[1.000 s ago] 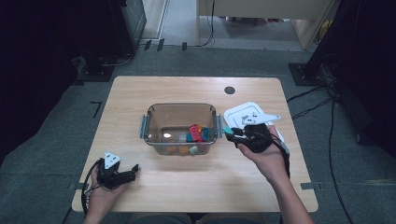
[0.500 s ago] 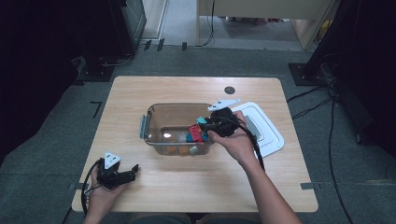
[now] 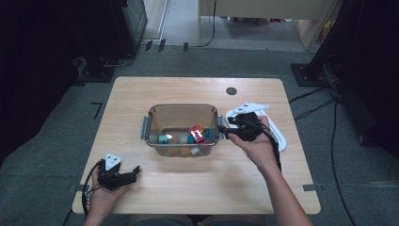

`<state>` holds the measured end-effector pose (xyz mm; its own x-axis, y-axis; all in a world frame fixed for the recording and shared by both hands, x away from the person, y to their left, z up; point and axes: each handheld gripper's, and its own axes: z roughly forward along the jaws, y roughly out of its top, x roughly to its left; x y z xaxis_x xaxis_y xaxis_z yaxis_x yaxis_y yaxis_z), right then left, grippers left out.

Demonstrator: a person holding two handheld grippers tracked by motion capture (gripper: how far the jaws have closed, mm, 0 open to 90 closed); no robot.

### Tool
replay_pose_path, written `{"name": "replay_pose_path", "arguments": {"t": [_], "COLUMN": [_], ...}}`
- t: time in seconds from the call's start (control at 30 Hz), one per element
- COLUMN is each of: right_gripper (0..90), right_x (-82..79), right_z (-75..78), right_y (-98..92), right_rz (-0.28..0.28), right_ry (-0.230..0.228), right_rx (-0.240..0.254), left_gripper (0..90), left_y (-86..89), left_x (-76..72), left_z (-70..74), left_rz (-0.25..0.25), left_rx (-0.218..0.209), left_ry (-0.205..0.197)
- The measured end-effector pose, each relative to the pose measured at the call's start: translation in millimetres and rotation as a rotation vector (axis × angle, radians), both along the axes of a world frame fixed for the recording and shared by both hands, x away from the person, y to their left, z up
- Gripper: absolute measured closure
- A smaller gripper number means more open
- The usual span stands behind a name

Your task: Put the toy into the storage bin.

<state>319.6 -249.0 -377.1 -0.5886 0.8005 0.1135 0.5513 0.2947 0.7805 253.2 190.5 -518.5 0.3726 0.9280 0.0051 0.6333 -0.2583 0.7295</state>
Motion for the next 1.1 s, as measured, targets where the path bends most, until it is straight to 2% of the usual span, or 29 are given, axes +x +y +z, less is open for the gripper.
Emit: {"name": "replay_pose_path", "arguments": {"t": [0.1,0.3,0.5,0.7,0.8,0.93,1.1], "right_gripper": [44.4,41.8,41.1,41.6,41.4,43.8,45.0], "right_x": [-1.0,2.2,11.8,25.2,31.7,41.5,52.1], "right_z": [-5.8,-27.0,-50.6,-73.2,-81.6,-93.0,-105.2], "right_y": [-19.8,-52.7,-77.2,-96.5,-102.6,-108.6,-111.7], "right_rz": [-0.030,-0.105,-0.164,-0.226,-0.229,-0.264,-0.286], "right_ry": [0.014,0.010,0.000,-0.009,0.008,0.031,0.058], "right_rx": [0.015,0.006,-0.016,-0.047,-0.052,-0.069,-0.056], "left_gripper": [12.4,12.5,12.5,12.5,12.5,12.5,12.6], "left_y": [-0.2,-0.2,-0.2,-0.2,-0.2,-0.2,-0.2], "left_x": [0.3,0.2,0.2,0.1,0.1,0.1,-0.8], "left_z": [-0.1,-0.1,-0.1,-0.1,-0.1,-0.1,-0.1], "left_rz": [0.000,0.000,0.000,0.001,0.001,0.001,0.005], "left_rx": [-0.002,-0.002,-0.002,-0.002,-0.002,-0.002,-0.003], "left_ry": [0.000,0.000,0.000,0.000,0.000,0.000,0.000]}}
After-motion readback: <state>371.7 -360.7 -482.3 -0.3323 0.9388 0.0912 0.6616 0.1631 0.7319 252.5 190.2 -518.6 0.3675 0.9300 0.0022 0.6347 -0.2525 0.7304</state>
